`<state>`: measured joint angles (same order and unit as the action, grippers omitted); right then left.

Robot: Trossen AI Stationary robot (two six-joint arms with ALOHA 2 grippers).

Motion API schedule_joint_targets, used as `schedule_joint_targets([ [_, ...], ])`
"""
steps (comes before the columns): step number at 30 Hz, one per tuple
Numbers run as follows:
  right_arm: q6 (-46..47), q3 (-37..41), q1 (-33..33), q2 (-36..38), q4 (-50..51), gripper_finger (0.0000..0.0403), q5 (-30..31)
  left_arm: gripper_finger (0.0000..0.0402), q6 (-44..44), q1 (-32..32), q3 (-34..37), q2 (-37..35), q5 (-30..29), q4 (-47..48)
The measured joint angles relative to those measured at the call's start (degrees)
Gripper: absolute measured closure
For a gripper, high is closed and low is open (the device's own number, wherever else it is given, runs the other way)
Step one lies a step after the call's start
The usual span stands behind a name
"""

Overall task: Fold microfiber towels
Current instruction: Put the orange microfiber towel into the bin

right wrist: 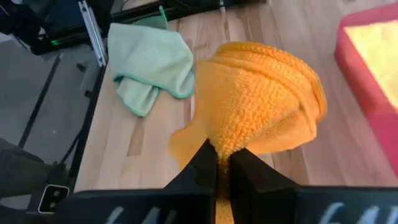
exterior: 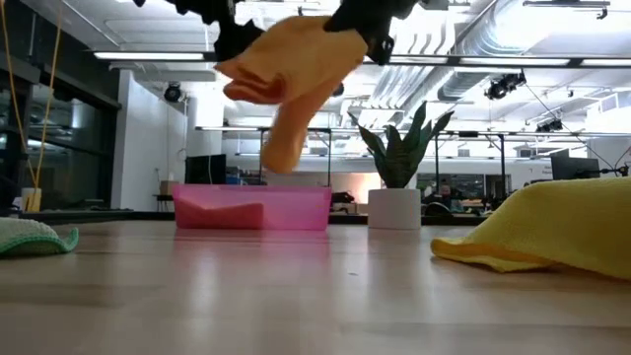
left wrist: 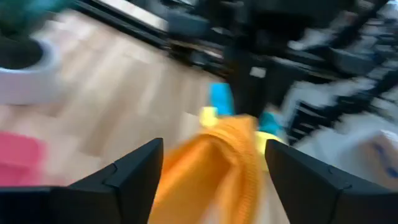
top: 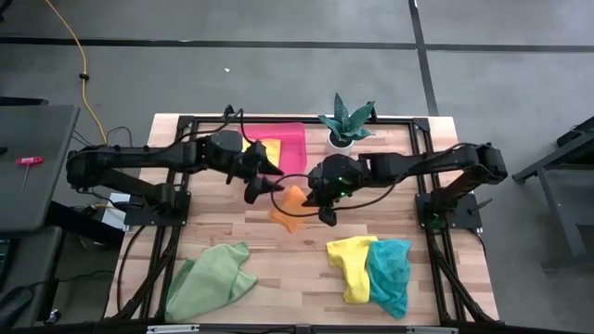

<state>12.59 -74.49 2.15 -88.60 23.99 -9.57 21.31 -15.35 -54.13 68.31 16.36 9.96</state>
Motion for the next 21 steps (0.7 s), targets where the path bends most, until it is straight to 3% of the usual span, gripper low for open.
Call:
schedule_joint_targets([
  [4, -0.92, -0.83, 0.14, -0.01, -0.7, 0.0402, -0.78, 0.0111, 0.17, 0.62, 0.0, 0.0, 4.5, -3.02],
  [13, -3.45, -0.88, 0.97, 0.0, -3.13, 0.0403, -3.34, 0.0109, 5.13, 0.85, -0.04, 4.34, 5.19, -7.57],
  [18, -3.94, -0.86, 1.01, 0.0, -2.49, 0.0403, -3.44, 0.011, 11.44, 0.88, 0.0, 8.69, 12.48, -11.55],
  [21, -4.07, -0.86, 1.01, 0.0, -2.86, 0.0403, -3.51, 0.011, 13.08, 0.88, -0.04, 10.23, 13.22, -11.99],
])
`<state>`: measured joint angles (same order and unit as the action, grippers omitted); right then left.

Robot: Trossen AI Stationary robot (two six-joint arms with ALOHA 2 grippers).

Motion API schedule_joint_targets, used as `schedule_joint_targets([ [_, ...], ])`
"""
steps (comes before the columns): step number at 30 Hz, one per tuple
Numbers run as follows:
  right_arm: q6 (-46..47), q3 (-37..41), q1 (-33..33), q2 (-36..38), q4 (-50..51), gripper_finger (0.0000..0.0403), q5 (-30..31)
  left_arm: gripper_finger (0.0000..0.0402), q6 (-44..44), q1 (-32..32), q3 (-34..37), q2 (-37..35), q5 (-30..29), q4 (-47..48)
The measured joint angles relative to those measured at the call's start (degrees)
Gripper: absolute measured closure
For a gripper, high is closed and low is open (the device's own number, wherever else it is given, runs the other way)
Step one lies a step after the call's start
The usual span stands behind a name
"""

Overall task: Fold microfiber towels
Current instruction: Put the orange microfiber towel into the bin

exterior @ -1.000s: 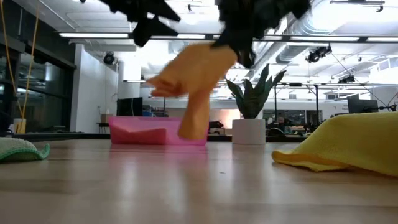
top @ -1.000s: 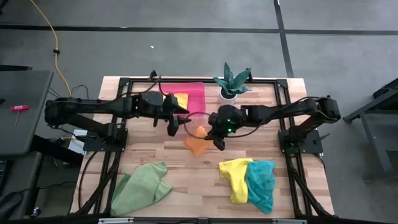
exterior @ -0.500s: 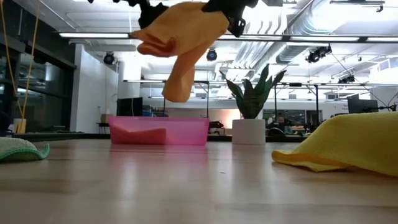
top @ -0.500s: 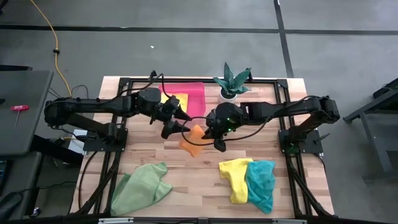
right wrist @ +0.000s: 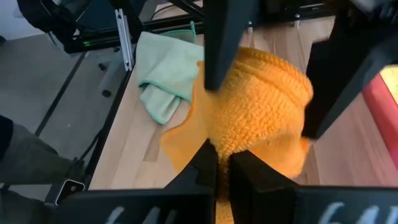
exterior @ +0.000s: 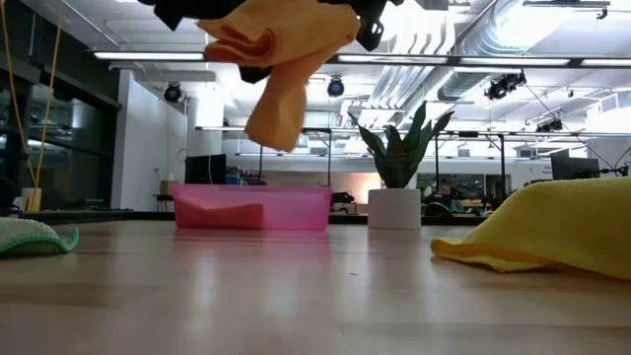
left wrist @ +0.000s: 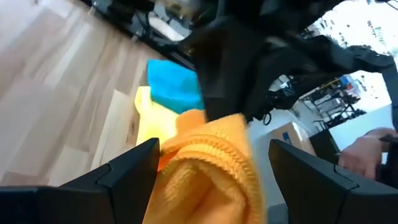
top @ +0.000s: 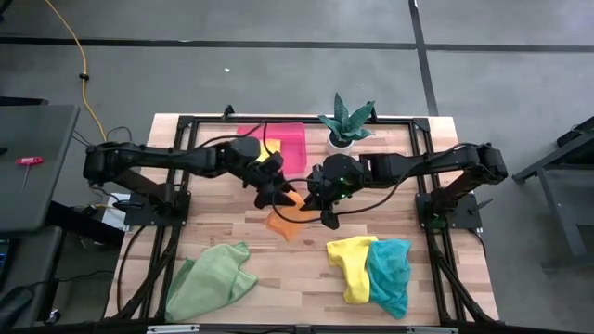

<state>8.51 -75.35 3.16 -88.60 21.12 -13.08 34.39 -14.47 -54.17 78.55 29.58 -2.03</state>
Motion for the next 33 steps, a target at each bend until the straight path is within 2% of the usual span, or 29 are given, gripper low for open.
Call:
schedule_joint_targets([
  [9, 0.0, -0.04, -0.39, 0.98, -2.97, 0.0403, 1.04, 0.011, 1.46, 0.01, 0.02, 1.43, 5.8, 0.51],
  [17, 0.25, -0.05, -1.22, 3.9, -3.4, 0.0403, 3.16, 0.011, 1.0, -0.64, 0.04, -0.05, 5.28, 0.19],
  [26, 1.47, -0.07, -1.28, 3.54, -4.94, 0.0403, 0.57, 0.011, -2.05, 0.01, 0.07, 1.62, 2.02, -7.87],
  [33, 5.0, -0.02, -1.68, 3.61, -7.23, 0.0403, 0.85, 0.011, -5.64, -0.4, 0.04, 2.39, 2.24, -7.18],
])
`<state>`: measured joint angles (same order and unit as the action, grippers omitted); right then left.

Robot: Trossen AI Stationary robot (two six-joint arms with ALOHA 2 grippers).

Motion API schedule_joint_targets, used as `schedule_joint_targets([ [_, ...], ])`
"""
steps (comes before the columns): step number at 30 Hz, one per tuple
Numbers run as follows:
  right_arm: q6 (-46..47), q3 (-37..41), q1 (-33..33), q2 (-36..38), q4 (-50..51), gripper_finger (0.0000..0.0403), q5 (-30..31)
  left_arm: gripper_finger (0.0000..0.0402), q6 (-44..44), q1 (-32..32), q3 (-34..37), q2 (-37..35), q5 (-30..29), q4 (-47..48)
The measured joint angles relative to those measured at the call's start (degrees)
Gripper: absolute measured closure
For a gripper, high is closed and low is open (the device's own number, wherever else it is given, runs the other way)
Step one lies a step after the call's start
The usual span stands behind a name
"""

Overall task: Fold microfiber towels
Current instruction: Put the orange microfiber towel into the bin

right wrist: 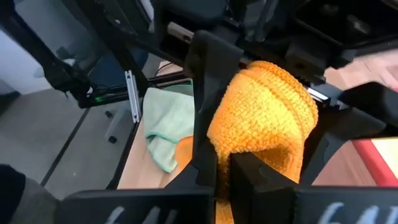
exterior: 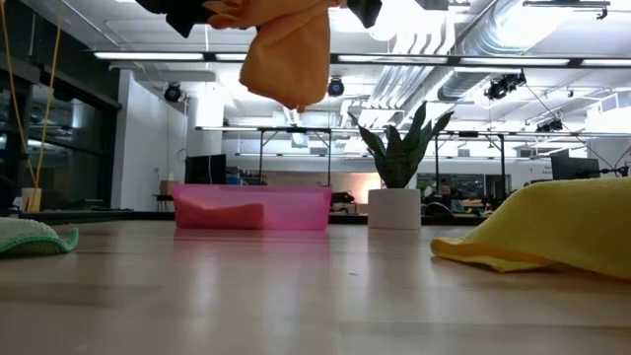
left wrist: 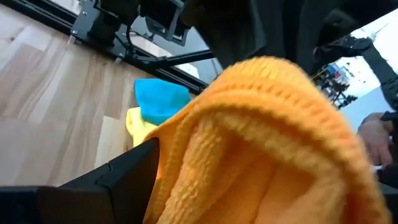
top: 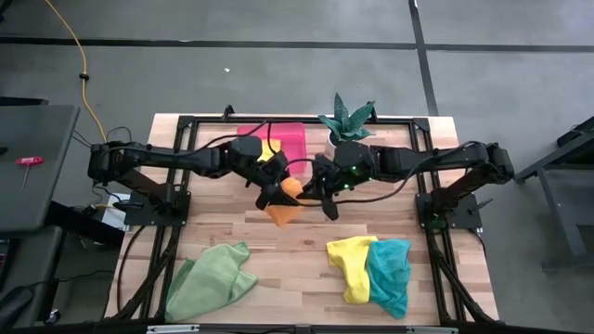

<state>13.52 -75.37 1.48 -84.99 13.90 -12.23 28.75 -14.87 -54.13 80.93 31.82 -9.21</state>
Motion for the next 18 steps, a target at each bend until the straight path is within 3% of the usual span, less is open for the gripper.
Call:
schedule_joint_targets([
  [10, -1.03, 0.0, -0.09, 0.03, -0.13, 0.0403, -2.17, 0.011, -9.18, -3.96, 0.0, -3.74, 0.5, 3.29],
  [15, -1.94, 0.0, 0.33, 0.04, 0.41, 0.0403, -16.38, 0.011, -14.83, -6.63, 0.0, -6.85, -0.43, 7.14],
  [18, -1.97, 0.0, 1.12, 0.04, 0.45, 0.0403, -21.05, 0.011, -15.93, -7.47, 0.0, -7.91, -0.52, 8.31],
])
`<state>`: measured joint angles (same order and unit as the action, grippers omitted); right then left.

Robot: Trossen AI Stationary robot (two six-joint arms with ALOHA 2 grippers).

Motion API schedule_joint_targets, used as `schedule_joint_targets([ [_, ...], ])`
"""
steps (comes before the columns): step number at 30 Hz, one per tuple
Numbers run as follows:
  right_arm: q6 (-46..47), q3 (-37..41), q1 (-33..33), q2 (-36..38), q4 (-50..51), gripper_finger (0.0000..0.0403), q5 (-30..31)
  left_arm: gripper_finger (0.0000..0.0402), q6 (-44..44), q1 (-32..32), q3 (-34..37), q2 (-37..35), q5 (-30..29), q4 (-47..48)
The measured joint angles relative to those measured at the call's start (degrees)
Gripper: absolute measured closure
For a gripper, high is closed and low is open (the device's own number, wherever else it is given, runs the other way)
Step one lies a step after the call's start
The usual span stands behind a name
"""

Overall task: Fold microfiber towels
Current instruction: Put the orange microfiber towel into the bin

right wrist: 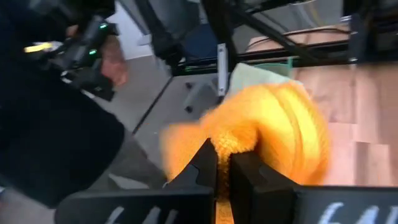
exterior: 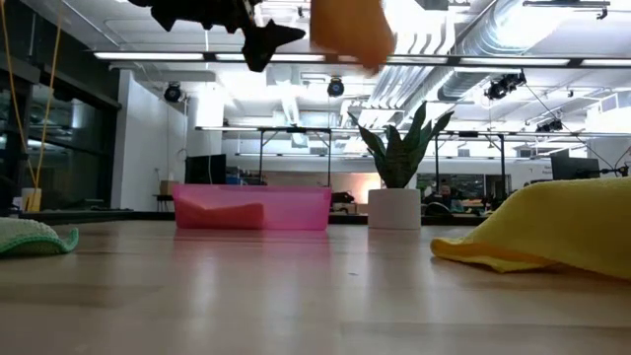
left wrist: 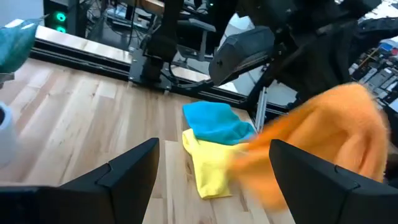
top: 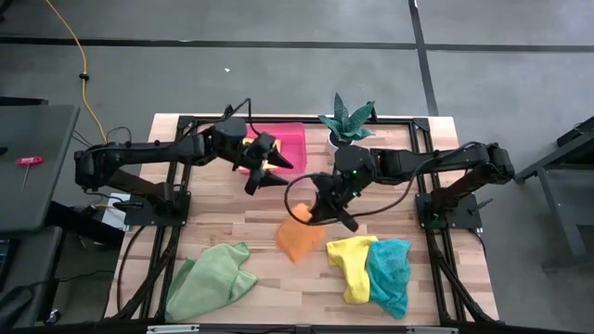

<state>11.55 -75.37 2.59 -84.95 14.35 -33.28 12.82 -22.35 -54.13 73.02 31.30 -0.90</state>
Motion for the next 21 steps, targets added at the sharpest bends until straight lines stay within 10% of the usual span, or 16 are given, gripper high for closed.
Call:
schedule_joint_targets([
  [10, 4.5, 0.0, 3.34, -0.02, -2.68, 0.0403, -12.48, 0.011, 5.64, 1.08, 0.02, 2.8, 2.93, -2.48],
  [21, 17.4, 0.0, 8.59, -0.02, -5.89, 0.0403, -23.59, 0.011, 29.11, 6.49, 0.02, 15.32, 18.56, -35.05],
])
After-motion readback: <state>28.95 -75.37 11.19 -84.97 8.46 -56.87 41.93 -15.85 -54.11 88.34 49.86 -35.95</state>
